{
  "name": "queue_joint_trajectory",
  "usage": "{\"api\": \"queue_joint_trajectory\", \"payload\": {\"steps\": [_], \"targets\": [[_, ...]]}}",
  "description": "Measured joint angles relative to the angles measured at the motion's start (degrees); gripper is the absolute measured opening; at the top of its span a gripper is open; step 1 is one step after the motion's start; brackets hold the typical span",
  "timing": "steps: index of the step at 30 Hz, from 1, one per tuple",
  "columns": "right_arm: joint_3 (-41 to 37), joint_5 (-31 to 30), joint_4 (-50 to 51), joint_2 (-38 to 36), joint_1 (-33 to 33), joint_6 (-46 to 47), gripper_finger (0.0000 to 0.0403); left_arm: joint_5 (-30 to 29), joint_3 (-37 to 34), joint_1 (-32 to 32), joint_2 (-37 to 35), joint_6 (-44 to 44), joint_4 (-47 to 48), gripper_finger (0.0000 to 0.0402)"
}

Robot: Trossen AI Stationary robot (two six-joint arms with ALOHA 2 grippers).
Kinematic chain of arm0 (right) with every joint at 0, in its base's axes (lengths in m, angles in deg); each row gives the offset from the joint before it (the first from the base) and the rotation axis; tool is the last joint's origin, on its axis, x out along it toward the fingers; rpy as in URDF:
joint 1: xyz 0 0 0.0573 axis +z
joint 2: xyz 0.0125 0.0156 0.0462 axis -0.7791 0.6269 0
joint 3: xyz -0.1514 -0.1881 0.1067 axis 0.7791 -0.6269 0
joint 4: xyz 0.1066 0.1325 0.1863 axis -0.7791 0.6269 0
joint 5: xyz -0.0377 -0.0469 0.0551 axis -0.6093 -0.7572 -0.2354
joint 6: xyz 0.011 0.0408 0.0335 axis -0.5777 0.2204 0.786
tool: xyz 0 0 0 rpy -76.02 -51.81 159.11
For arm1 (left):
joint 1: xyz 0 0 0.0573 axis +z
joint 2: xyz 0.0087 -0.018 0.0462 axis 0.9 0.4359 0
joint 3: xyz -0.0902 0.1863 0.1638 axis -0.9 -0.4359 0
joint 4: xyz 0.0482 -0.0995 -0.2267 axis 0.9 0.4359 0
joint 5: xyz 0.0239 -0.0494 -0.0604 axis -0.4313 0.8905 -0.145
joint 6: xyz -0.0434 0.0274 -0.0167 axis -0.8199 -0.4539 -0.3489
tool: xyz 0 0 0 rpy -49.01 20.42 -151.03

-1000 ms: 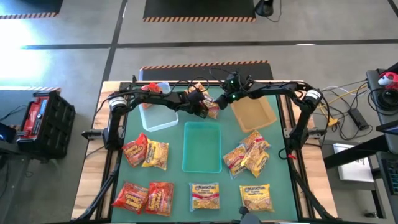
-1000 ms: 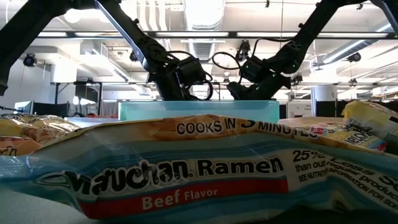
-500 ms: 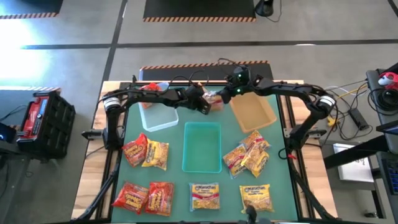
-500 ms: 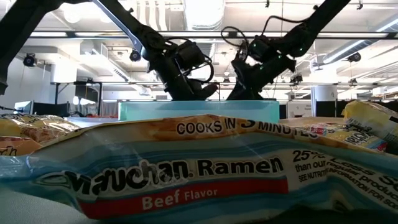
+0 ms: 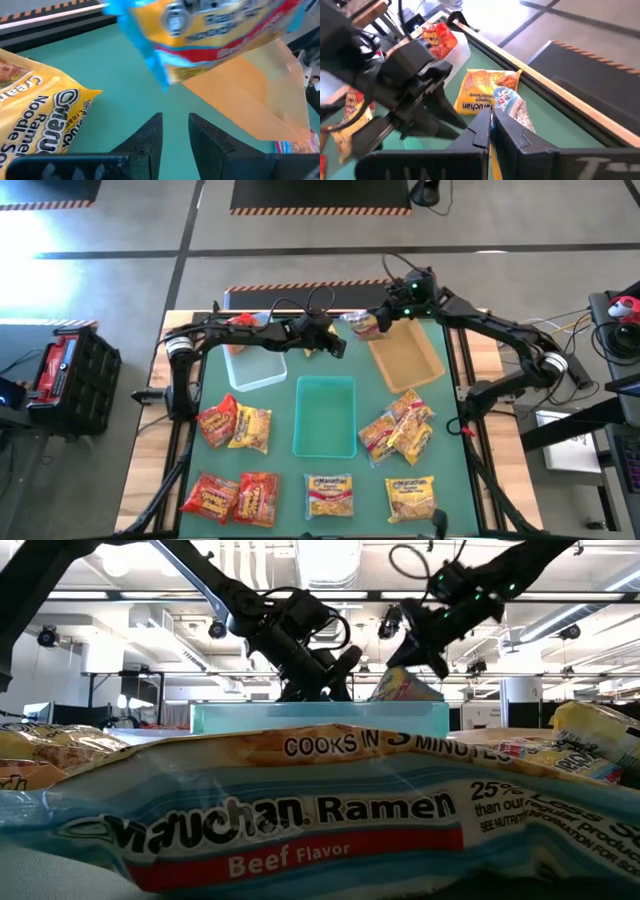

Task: Sort Maruchan noodles
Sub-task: Put the blue noodle pack into the orange bin, then put the yellow noodle pack into the blue bin

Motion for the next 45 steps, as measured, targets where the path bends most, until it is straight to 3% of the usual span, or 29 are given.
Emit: {"api": "queue_joint_trajectory", "payload": {"steps": [11,19,30,39,45], "targets": [[0.1,-5.1,13.4,-10.3,-4.7,-7.6,0.0007,0.1,0.0,0.0,0.0,0.1,0.0,0.0077],[0.1,-6.0,15.5,-10.5,-5.2,-8.1,0.0008,1.2,0.0,0.0,0.0,0.2,0.0,0.0077],[0.0,-9.0,15.1,-10.4,-5.4,-1.2,0.0009,1.2,0.0,-0.1,-0.7,0.0,1.2,0.0077],[-0.7,-10.4,13.3,-18.9,-4.3,-9.4,0.0009,1.5,0.0,-0.1,-10.0,9.9,10.5,0.0077],[-8.1,-14.3,6.7,-24.9,-0.9,-8.3,0.0009,-1.9,-2.0,-0.1,-19.7,14.8,14.1,0.0077]]}}
